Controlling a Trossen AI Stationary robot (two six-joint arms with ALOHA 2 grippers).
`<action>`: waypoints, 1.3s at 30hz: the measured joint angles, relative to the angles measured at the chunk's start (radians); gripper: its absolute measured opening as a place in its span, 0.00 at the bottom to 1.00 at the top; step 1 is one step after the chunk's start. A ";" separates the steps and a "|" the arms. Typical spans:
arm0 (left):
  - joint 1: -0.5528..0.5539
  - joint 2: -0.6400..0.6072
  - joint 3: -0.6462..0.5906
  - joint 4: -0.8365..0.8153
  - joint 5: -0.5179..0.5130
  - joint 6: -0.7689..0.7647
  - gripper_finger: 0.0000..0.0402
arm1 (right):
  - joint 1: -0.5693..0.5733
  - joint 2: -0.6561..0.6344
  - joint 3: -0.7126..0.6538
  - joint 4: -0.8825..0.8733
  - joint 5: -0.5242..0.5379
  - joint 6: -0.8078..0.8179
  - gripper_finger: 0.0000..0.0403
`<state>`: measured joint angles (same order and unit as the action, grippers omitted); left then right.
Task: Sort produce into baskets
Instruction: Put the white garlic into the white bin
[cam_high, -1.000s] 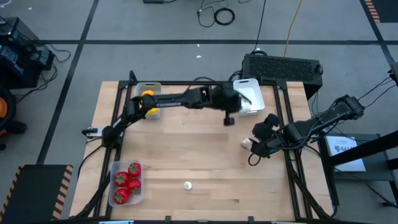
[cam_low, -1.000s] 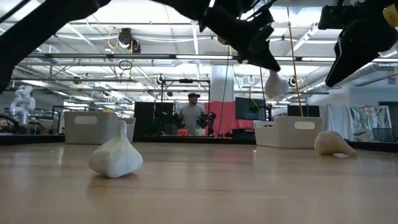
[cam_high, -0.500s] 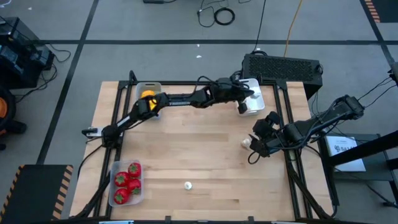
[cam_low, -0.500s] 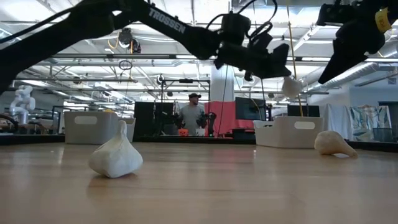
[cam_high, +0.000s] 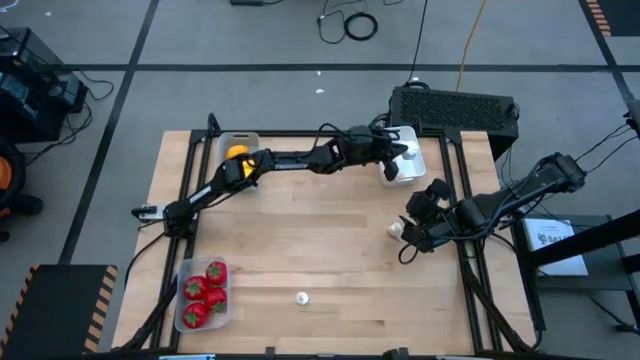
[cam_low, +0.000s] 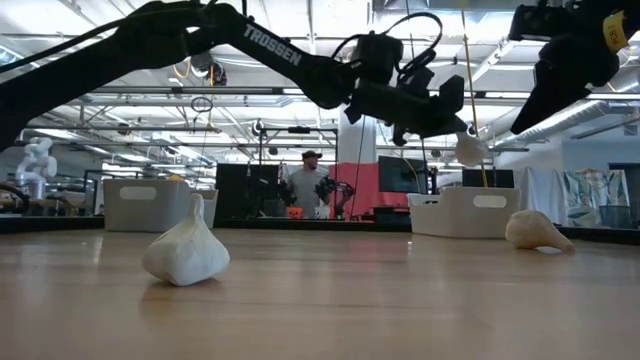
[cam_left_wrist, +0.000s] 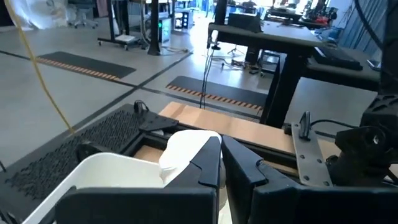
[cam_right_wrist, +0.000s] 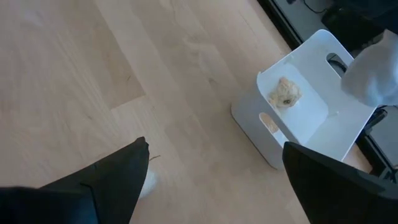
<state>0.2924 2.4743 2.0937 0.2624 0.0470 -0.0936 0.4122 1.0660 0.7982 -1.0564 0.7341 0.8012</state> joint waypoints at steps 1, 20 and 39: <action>0.000 -0.001 0.000 0.001 0.000 0.008 0.03 | 0.000 0.000 0.000 0.002 0.000 -0.002 0.89; 0.002 -0.001 0.000 -0.019 -0.076 -0.032 0.38 | 0.000 0.000 0.000 0.036 -0.001 -0.036 0.89; -0.012 -0.156 0.153 -1.078 -0.002 0.007 0.41 | 0.000 0.000 0.000 0.093 -0.007 -0.038 0.89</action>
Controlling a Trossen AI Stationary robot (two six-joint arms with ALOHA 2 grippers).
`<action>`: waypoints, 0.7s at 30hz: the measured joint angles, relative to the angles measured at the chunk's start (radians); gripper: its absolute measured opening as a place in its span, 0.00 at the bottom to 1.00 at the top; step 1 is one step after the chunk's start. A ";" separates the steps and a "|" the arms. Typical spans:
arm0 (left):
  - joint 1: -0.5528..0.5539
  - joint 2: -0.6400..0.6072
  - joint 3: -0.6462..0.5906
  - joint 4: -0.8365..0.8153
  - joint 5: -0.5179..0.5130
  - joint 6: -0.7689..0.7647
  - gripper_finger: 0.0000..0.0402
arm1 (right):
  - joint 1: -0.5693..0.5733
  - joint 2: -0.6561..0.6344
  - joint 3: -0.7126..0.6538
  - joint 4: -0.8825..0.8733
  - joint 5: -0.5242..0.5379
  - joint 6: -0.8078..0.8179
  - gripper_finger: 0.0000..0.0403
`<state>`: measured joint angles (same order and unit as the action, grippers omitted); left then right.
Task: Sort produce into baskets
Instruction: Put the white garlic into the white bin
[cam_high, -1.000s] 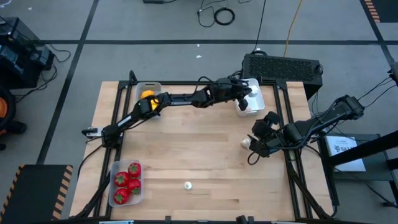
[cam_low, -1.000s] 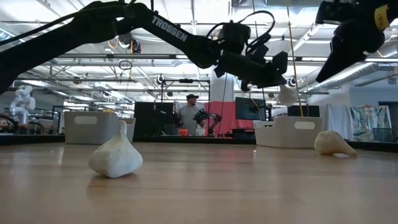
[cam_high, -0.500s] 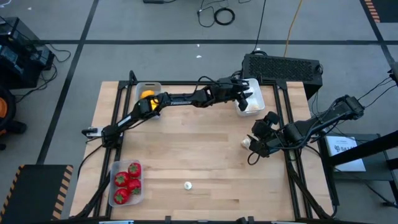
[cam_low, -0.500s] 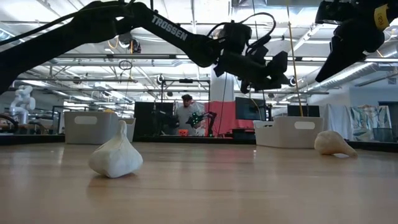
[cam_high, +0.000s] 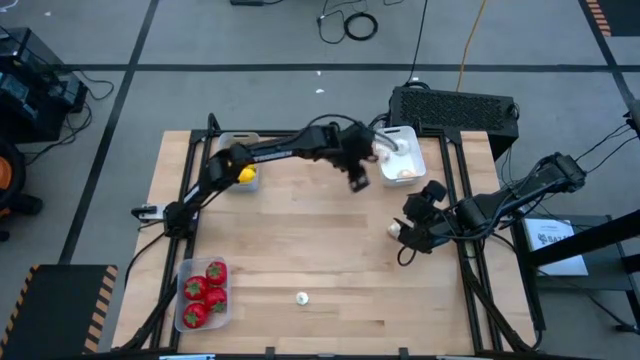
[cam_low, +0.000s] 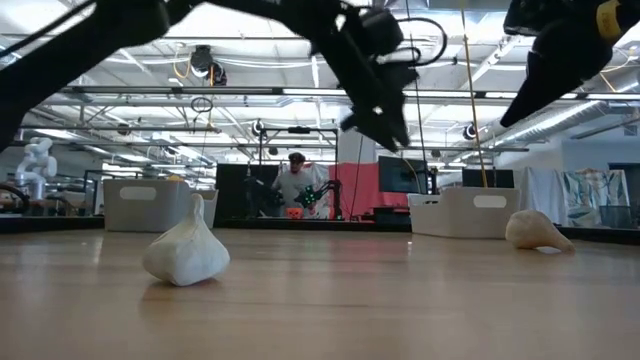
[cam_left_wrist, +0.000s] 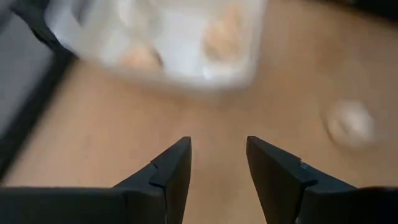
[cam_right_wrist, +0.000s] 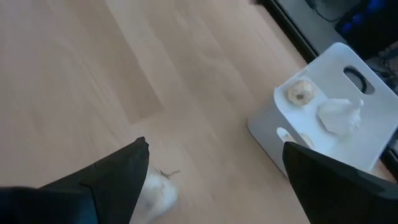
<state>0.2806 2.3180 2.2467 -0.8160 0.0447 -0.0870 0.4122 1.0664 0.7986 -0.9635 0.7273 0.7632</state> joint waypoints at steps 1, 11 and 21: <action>-0.009 -0.014 0.000 -0.071 0.018 0.010 0.41 | 0.000 0.000 0.000 0.013 0.000 -0.008 0.89; -0.203 -0.077 -0.015 -0.704 0.127 0.015 0.41 | 0.001 0.000 0.000 0.049 -0.058 -0.019 0.89; -0.576 -0.079 -0.103 -0.710 0.181 0.017 0.41 | 0.037 0.000 0.000 0.056 -0.083 0.007 0.89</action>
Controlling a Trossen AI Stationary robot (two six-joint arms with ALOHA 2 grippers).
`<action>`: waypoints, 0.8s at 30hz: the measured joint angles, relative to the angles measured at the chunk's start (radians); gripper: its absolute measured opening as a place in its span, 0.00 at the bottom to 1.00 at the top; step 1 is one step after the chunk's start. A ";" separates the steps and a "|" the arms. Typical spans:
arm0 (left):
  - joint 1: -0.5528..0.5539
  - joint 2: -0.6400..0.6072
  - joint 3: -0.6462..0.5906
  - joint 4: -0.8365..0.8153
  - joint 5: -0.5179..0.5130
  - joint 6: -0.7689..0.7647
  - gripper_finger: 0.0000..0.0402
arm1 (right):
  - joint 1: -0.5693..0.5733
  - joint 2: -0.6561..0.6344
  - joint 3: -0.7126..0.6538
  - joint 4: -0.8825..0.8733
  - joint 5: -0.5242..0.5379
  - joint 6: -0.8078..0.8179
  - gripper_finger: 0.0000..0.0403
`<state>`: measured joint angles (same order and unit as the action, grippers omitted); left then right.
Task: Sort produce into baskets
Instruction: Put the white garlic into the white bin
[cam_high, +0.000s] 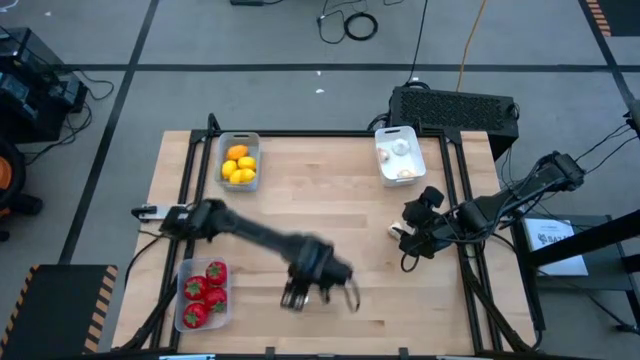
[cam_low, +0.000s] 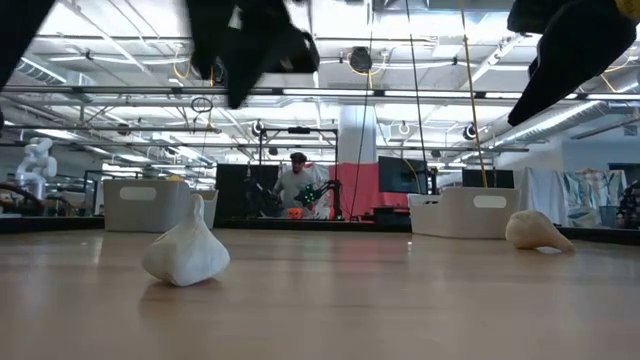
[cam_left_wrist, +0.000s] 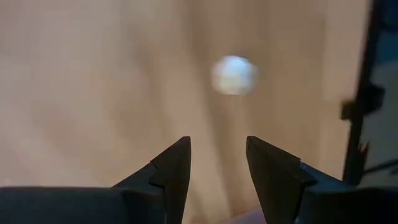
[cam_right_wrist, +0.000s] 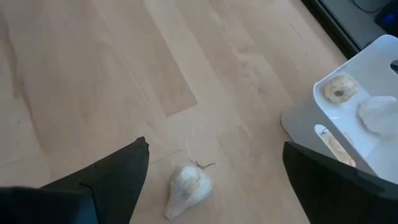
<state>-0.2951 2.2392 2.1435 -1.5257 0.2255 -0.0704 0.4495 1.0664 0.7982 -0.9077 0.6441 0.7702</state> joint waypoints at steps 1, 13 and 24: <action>-0.039 0.003 -0.007 0.011 -0.009 0.000 0.41 | 0.005 0.000 0.000 0.001 0.003 0.002 0.89; -0.282 0.003 -0.069 0.248 -0.340 0.054 0.41 | 0.011 0.000 0.000 0.065 0.009 -0.035 0.89; -0.233 0.003 -0.196 0.309 -0.334 0.050 0.41 | 0.011 0.000 0.000 0.122 0.009 -0.079 0.89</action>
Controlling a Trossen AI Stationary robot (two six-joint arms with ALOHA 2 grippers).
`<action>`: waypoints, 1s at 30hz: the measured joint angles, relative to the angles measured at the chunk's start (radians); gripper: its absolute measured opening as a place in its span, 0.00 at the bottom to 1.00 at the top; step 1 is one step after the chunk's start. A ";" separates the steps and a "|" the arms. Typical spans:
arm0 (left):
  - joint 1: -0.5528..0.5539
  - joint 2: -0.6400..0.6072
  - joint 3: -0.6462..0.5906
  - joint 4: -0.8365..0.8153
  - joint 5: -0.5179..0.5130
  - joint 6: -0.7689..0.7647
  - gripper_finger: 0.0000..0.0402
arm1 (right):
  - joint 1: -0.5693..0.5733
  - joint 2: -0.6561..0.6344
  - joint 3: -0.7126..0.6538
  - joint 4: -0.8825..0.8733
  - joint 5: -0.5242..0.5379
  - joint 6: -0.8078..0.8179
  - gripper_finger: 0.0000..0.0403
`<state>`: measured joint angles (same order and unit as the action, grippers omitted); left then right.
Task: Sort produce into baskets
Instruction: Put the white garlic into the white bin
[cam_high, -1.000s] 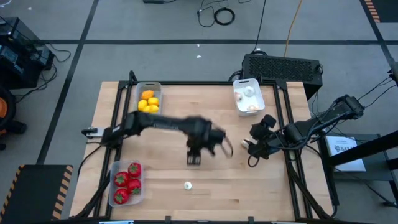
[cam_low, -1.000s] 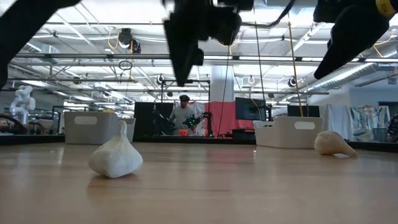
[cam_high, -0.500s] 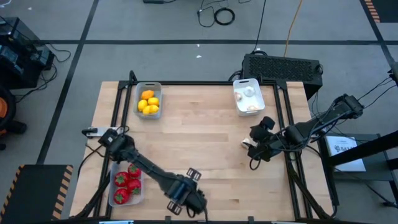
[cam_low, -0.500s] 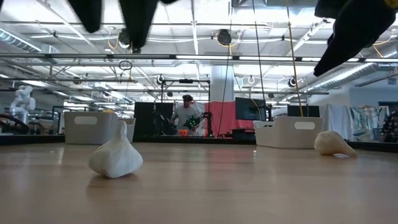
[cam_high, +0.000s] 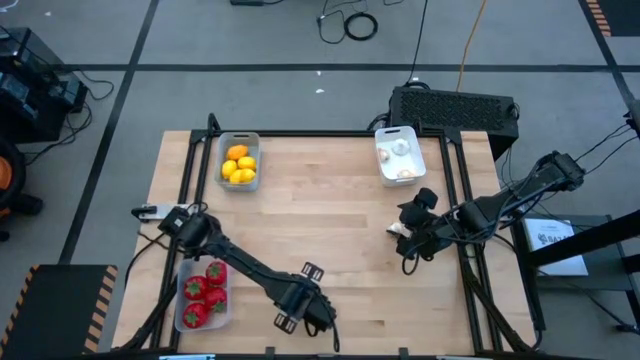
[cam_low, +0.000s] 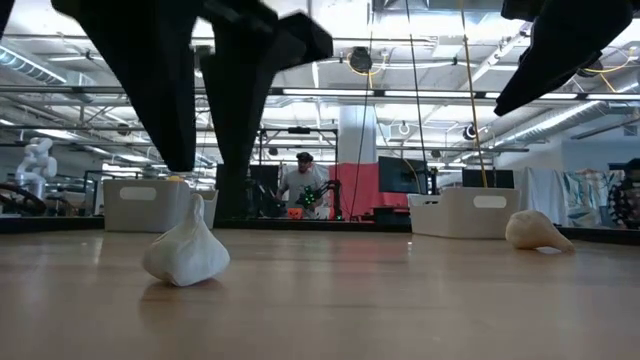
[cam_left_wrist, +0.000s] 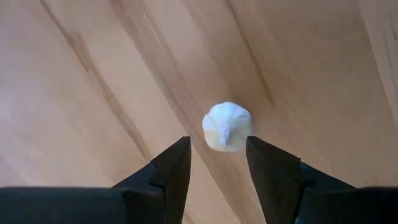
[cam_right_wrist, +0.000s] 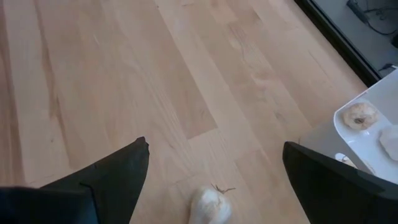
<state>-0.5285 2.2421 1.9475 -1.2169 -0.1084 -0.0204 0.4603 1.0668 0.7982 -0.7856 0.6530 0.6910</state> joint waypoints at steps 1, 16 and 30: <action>0.004 0.000 -0.010 0.011 0.008 0.001 0.41 | 0.000 0.000 0.000 0.000 0.000 0.000 0.89; 0.018 0.000 -0.095 0.084 0.065 0.001 0.41 | 0.000 0.000 0.000 -0.001 0.000 -0.003 0.89; 0.030 0.000 -0.117 0.094 0.082 0.007 0.40 | 0.000 0.000 0.000 0.000 0.000 0.000 0.89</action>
<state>-0.4983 2.2417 1.8301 -1.1233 -0.0269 -0.0129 0.4603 1.0668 0.7982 -0.7860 0.6529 0.6907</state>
